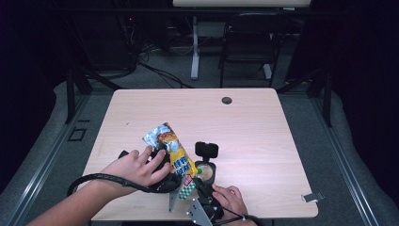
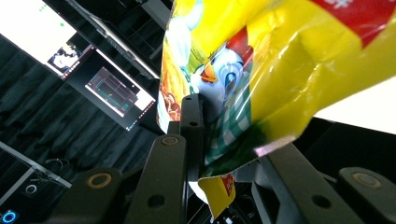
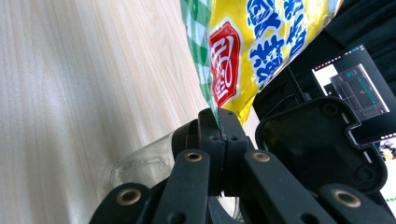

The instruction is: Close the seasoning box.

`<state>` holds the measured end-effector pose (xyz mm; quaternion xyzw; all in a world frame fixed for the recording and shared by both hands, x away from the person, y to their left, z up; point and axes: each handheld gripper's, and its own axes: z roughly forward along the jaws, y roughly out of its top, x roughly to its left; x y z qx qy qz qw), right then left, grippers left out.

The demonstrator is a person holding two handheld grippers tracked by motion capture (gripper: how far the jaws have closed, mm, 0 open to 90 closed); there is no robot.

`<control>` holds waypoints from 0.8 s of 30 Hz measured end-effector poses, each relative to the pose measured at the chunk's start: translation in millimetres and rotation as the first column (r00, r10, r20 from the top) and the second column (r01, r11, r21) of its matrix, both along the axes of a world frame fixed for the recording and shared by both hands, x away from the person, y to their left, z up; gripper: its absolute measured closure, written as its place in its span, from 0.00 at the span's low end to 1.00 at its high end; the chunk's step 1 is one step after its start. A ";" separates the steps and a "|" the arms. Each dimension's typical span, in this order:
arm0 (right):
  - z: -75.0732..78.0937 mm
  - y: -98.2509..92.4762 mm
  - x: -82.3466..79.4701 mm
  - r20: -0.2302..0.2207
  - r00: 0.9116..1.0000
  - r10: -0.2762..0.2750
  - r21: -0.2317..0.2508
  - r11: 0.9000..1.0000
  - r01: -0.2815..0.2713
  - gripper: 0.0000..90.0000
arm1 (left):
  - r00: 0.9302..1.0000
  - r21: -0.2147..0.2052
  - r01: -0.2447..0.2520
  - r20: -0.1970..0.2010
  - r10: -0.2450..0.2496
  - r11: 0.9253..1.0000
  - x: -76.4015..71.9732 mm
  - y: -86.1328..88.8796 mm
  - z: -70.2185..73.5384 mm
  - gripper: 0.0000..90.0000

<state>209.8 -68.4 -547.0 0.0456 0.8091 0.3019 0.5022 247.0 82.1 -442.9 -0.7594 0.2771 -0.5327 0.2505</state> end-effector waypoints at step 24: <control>-0.8 -2.1 2.5 -0.013 1.000 0.005 0.020 1.000 -0.005 1.00 | 1.000 0.005 0.010 0.001 -0.010 1.000 0.2 -4.7 1.9 0.88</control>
